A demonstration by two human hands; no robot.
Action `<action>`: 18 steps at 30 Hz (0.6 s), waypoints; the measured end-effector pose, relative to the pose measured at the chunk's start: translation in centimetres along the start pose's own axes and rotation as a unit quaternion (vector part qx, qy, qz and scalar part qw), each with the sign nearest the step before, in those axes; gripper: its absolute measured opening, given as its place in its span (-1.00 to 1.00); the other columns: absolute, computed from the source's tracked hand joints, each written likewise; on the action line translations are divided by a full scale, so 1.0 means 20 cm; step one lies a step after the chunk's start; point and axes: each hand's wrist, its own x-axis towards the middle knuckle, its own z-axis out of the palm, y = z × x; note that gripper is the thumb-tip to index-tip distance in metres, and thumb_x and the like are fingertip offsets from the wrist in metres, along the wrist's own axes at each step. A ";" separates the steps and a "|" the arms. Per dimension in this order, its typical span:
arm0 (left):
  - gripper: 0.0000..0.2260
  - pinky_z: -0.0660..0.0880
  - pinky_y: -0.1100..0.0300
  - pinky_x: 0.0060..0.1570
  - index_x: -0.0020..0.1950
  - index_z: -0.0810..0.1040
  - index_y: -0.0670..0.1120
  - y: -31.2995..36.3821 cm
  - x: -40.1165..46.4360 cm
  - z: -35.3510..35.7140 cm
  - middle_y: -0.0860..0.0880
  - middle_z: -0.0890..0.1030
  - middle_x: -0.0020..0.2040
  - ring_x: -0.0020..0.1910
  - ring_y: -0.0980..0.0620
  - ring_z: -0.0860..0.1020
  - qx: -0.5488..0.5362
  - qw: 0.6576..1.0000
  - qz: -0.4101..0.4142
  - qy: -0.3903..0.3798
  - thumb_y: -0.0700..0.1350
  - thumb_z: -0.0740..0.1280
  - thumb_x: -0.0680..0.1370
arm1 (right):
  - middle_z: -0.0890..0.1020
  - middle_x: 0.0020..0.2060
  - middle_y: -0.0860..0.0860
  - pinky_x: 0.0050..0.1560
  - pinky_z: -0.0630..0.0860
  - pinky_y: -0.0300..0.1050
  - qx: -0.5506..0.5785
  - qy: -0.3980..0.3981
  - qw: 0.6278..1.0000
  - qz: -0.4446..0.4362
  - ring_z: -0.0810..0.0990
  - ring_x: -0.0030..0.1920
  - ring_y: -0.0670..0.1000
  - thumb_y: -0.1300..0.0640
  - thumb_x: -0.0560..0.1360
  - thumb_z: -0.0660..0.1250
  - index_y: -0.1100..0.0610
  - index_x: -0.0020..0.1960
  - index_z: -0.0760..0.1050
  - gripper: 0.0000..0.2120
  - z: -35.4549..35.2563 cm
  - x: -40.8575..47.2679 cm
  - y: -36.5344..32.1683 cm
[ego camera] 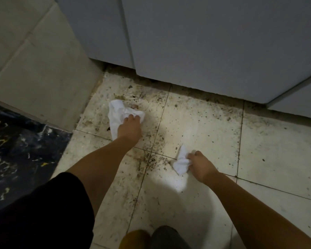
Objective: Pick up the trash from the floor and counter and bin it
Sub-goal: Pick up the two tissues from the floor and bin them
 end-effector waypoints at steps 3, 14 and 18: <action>-0.65 0.45 -0.06 0.12 0.39 0.30 -0.21 -0.04 -0.06 -0.11 -0.24 0.45 0.29 0.25 -0.23 0.45 -0.039 0.999 -0.011 0.036 -0.24 0.12 0.60 | 0.43 0.30 0.19 0.29 0.40 -0.16 -0.006 0.007 1.000 -0.013 0.50 0.23 0.12 0.18 0.57 0.19 0.21 0.33 0.39 -0.66 -0.04 -0.03 0.00; -0.84 0.44 0.05 -0.01 0.07 0.50 -0.27 -0.18 -0.94 -0.51 -0.29 0.50 0.12 -0.01 -0.21 0.51 -0.126 0.980 -0.095 0.120 -0.30 0.18 0.55 | 0.44 0.20 0.26 0.16 0.42 -0.15 -0.040 0.055 0.991 -0.117 0.52 0.14 0.22 0.27 0.58 0.15 0.27 0.29 0.42 -0.69 -0.28 -0.46 -0.20; -0.86 0.48 -0.05 0.05 -0.01 0.55 -0.29 -0.24 -1.46 -0.52 -0.29 0.49 0.09 -0.04 -0.27 0.54 -0.102 0.974 -0.151 0.137 -0.37 0.23 0.50 | 0.46 0.19 0.29 0.16 0.43 -0.10 -0.062 0.064 0.977 -0.194 0.51 0.15 0.24 0.27 0.56 0.14 0.29 0.24 0.45 -0.71 -0.20 -0.67 -0.36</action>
